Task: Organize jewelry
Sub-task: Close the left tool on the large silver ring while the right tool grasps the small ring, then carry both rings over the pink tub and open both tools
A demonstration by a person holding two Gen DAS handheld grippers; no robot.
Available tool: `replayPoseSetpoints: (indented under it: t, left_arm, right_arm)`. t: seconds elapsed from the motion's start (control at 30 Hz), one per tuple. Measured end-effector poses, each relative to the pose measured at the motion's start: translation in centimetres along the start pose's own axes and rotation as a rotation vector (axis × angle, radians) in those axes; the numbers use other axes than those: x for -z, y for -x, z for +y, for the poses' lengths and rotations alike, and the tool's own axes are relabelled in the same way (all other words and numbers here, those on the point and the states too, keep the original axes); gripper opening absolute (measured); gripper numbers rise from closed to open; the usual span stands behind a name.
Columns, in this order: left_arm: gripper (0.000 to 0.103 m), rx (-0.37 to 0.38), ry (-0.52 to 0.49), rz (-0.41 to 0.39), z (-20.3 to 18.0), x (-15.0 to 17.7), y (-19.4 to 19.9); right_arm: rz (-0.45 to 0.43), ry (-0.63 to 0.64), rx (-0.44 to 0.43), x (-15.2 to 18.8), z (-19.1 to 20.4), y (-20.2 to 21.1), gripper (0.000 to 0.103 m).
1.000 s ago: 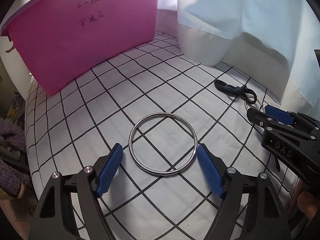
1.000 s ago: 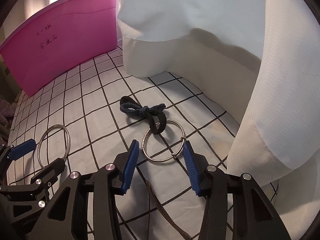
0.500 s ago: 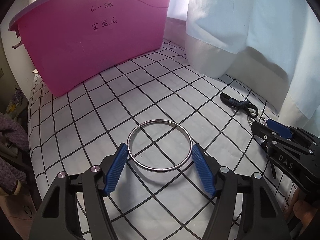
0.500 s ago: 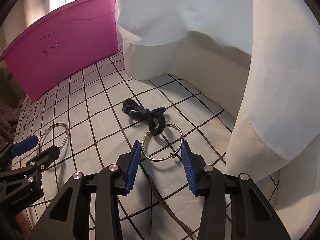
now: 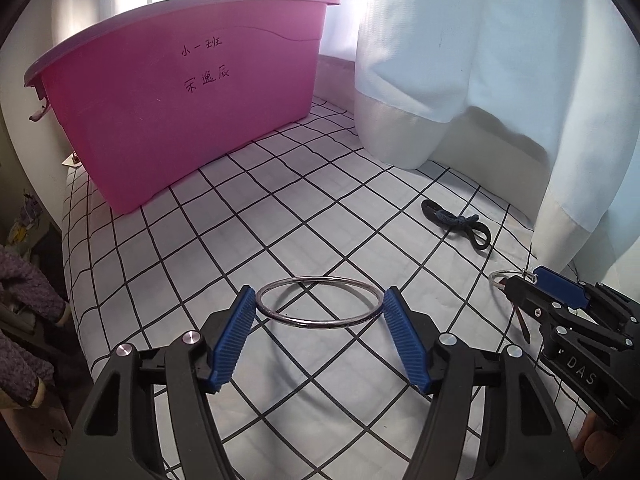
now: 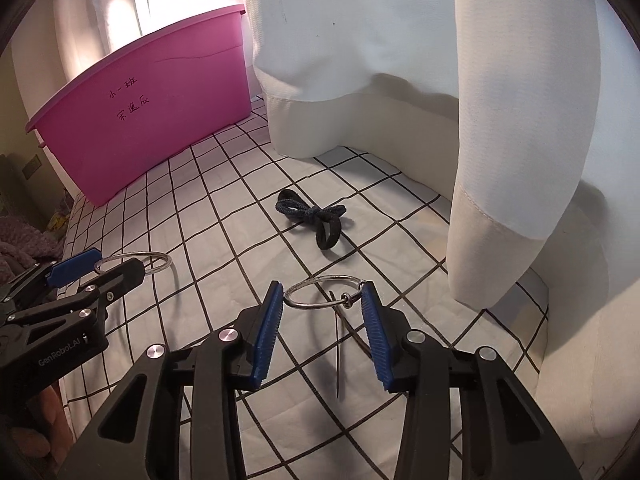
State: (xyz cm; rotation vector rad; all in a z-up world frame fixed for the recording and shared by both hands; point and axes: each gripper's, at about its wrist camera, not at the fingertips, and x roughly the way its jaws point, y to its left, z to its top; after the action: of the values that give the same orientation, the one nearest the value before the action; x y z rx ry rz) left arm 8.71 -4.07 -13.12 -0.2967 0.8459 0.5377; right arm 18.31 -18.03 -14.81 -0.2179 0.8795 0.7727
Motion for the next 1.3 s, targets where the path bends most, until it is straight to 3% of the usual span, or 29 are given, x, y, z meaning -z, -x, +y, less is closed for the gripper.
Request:
replayPoseSetpoints:
  t: [0.13,0.3,0.67,1.3]
  left_arm:
    - [0.064,0.012,-0.009,-0.004,0.0,-0.2,0.9]
    - [0.063,0.017,-0.02,-0.005,-0.1,-0.7,1.9]
    - [0.063,0.034,-0.035,-0.016,-0.5,-1.1,3.7]
    - [0.063,0.001,0.001,-0.159,2.9,-8.1,11.2]
  right_arm:
    - [-0.002,-0.007,0.0,0.2,0.0,1.6,0.034]
    - [0.033,0.0,0.017,0.4,-0.5,1.9,0.034]
    - [0.007,-0.014,0.004,-0.5,-0.3,3.5,0.034]
    - [-0.116,0.064,-0.067,-7.8,4.6,8.7,0.034]
